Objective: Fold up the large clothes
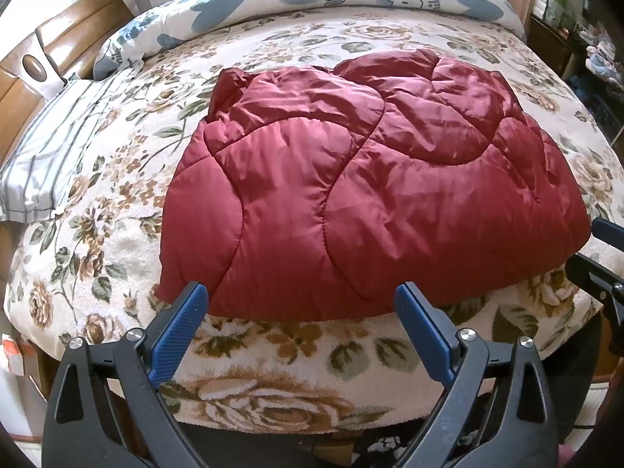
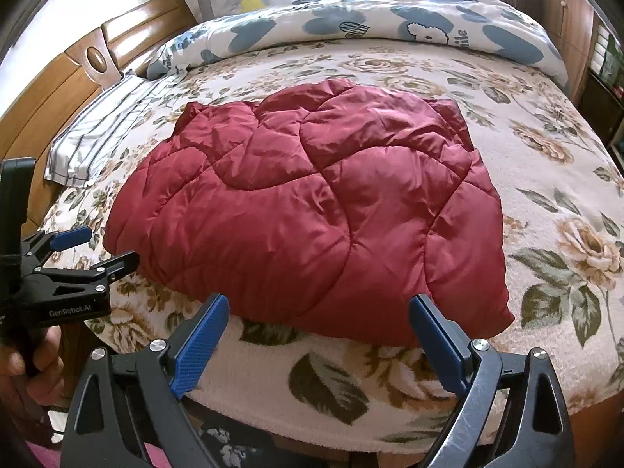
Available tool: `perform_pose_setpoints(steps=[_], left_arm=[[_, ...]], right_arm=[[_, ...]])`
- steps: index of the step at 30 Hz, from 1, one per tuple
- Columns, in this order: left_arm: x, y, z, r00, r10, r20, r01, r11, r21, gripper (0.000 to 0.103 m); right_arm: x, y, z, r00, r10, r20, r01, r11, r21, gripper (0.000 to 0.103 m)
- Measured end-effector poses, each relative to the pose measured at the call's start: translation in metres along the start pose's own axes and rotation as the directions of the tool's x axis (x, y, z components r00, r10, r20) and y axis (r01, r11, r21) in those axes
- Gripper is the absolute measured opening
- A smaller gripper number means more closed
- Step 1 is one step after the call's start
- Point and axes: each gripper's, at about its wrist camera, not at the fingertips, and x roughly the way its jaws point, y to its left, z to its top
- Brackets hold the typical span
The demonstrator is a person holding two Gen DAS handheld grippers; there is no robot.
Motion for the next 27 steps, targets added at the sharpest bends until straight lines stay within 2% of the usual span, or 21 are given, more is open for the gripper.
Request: perform_pose_setpoints(steps=[27], left_arm=[[0.005, 0.0, 0.007, 1.0, 0.001, -0.001, -0.001, 1.0, -0.001, 0.098]], right_arm=[[0.005, 0.001, 0.011, 1.0, 0.001, 0.003, -0.001, 1.0, -0.004, 0.094]])
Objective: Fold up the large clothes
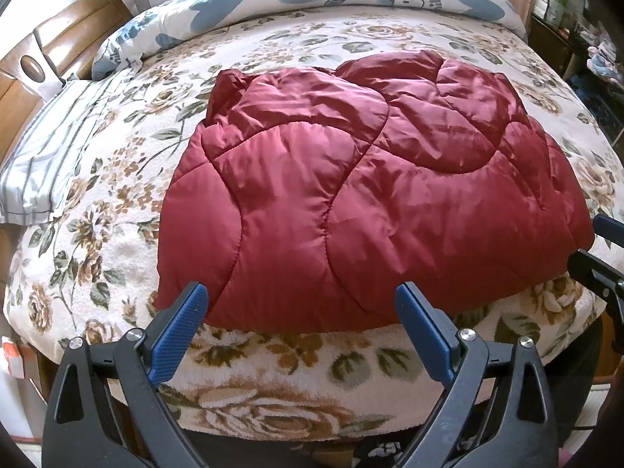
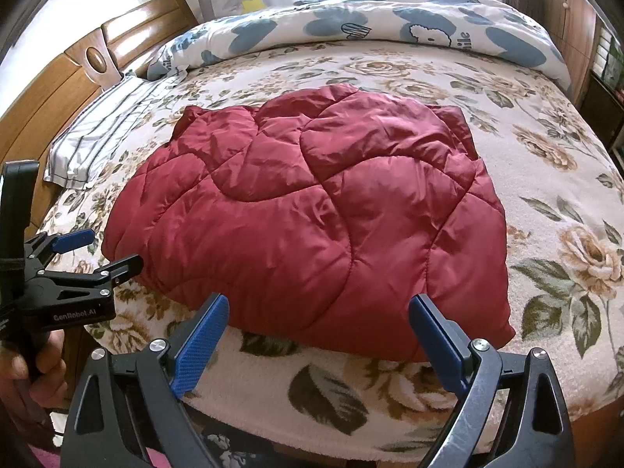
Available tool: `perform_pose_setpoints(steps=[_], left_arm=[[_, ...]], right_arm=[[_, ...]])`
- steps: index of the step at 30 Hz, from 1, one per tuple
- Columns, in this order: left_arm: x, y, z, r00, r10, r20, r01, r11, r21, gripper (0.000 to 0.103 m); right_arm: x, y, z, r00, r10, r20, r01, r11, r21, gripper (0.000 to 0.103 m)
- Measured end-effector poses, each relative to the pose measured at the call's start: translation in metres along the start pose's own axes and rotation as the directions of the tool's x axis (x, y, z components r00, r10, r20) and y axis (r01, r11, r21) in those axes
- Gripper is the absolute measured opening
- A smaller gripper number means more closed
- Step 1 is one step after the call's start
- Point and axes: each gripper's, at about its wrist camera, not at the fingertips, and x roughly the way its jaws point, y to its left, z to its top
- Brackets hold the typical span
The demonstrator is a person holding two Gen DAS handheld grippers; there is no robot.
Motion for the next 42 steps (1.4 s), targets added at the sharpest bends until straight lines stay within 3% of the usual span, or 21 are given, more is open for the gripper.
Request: perform_pose_setpoints(steps=[42], left_arm=[[0.006, -0.002, 0.012, 0.999, 0.027, 0.023, -0.027, 1.0, 0.014, 0.098]], right_arm=[[0.006, -0.002, 0.013, 1.0, 0.004, 0.004, -0.004, 1.0, -0.003, 0.094]])
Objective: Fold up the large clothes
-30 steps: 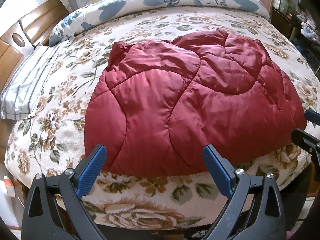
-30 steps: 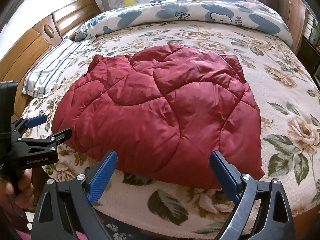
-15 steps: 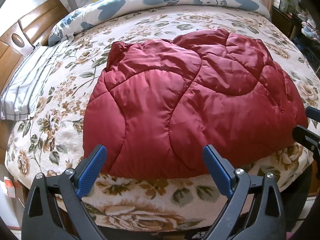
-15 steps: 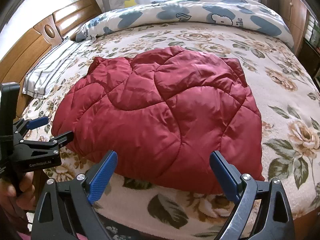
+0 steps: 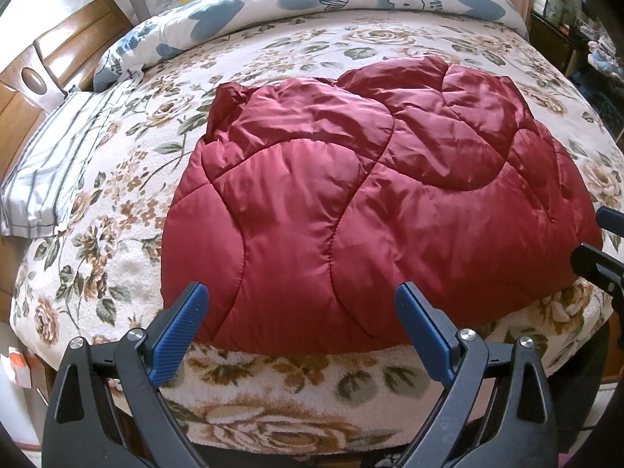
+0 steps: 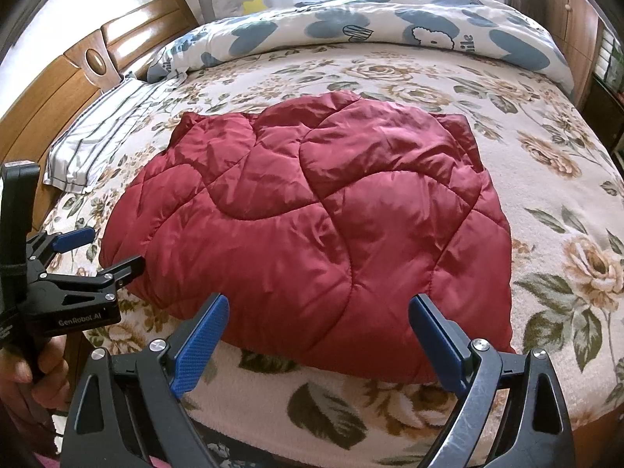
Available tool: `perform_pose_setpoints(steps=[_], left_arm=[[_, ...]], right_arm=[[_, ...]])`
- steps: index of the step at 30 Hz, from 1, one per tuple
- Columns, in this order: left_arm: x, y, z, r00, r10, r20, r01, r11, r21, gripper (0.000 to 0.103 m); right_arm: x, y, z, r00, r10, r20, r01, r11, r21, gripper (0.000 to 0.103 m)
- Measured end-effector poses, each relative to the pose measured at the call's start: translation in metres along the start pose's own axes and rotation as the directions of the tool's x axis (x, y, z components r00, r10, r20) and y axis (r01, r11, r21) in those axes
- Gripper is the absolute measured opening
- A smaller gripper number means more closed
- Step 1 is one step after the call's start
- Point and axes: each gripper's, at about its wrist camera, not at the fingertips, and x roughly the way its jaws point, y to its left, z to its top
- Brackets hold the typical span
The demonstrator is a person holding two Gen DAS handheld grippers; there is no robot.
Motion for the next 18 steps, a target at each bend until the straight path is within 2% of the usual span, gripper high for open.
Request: perform_pose_setpoints(steps=[18], left_arm=[[-0.0012, -0.0007, 0.0057, 1.0, 0.002, 0.006, -0.002, 1.0, 0.007, 0.098]], right_arm=[[0.0006, -0.0005, 0.0031, 1.0, 0.0, 0.001, 0.0, 1.0, 0.001, 0.094]])
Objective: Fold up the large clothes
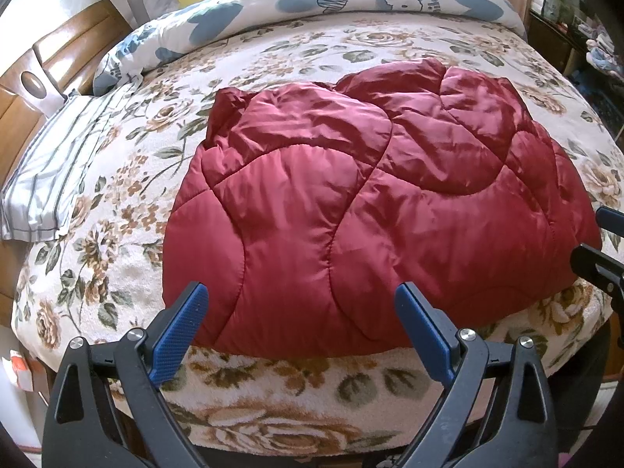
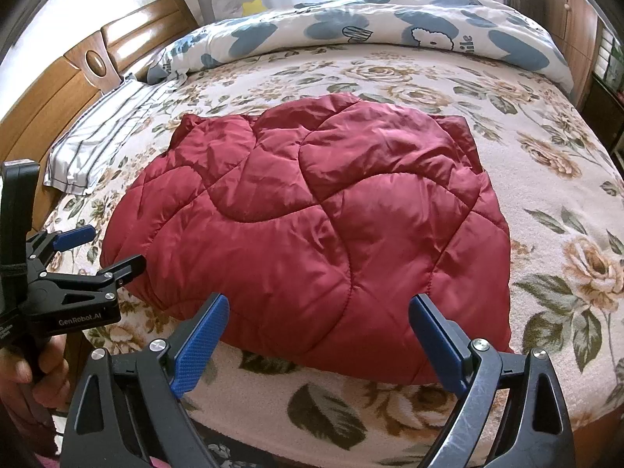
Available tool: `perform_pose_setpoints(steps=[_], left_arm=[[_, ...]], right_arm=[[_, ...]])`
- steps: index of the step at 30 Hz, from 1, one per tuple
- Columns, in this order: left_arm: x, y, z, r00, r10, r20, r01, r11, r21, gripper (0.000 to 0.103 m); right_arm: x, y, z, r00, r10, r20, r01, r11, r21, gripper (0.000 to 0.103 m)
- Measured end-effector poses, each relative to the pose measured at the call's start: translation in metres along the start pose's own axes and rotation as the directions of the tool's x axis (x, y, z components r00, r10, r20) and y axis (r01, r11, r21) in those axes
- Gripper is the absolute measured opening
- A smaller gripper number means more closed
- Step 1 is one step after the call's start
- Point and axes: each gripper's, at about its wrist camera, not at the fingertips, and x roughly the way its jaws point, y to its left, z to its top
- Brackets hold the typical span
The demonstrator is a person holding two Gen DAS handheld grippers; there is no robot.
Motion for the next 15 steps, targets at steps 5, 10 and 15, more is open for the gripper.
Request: perform_pose_setpoints(steps=[5, 10, 15], left_arm=[[0.0001, -0.0003, -0.0005, 1.0, -0.002, -0.001, 0.002, 1.0, -0.002, 0.098], [0.0004, -0.0002, 0.0003, 1.0, -0.005, -0.002, 0.005, 1.0, -0.002, 0.098], [0.0036, 0.0, 0.0024, 1.0, -0.006, -0.004, 0.006, 1.0, -0.006, 0.098]], right_arm=[[-0.0001, -0.0005, -0.0005, 1.0, 0.0, -0.001, 0.0, 1.0, 0.0, 0.094], [0.0003, -0.001, -0.0007, 1.0, -0.001, 0.0, 0.001, 1.0, 0.0, 0.094], [0.003, -0.0048, 0.0041, 1.0, -0.003, -0.002, 0.003, 1.0, 0.01, 0.094]])
